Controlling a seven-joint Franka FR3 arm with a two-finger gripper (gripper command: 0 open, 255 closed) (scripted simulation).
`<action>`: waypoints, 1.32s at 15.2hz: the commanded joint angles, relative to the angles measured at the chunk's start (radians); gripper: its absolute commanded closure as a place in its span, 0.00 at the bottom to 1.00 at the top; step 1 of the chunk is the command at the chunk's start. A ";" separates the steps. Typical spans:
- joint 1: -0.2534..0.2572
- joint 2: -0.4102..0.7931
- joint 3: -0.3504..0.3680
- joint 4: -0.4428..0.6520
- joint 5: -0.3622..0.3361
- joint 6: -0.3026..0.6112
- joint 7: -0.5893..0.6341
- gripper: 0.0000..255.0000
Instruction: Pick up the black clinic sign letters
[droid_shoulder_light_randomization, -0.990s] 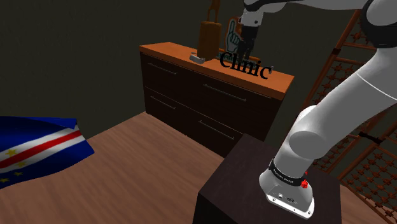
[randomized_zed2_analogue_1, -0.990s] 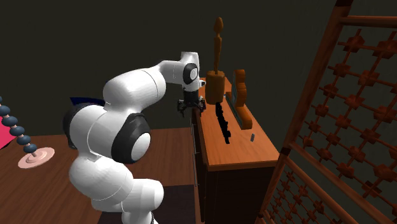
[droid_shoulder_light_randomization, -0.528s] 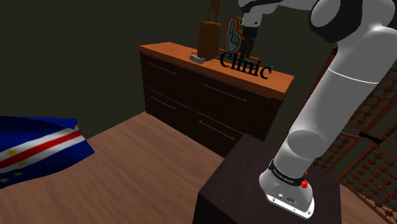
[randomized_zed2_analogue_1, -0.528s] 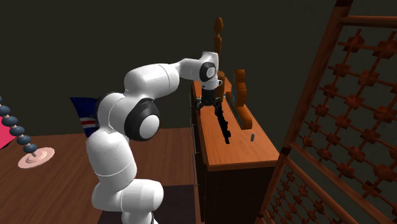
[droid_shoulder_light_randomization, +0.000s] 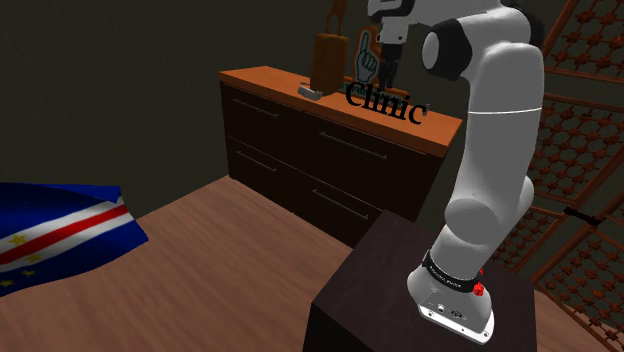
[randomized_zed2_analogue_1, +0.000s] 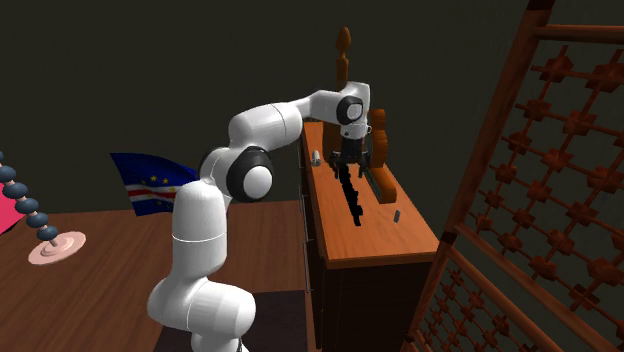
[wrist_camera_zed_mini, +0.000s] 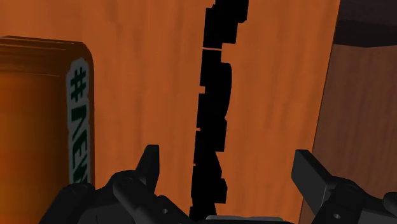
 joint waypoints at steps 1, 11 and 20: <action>-0.008 0.017 0.002 -0.005 0.008 0.017 -0.011 0.00; 0.007 0.004 0.003 -0.099 0.002 0.099 -0.008 1.00; 0.003 0.007 0.003 -0.067 0.004 0.070 -0.008 1.00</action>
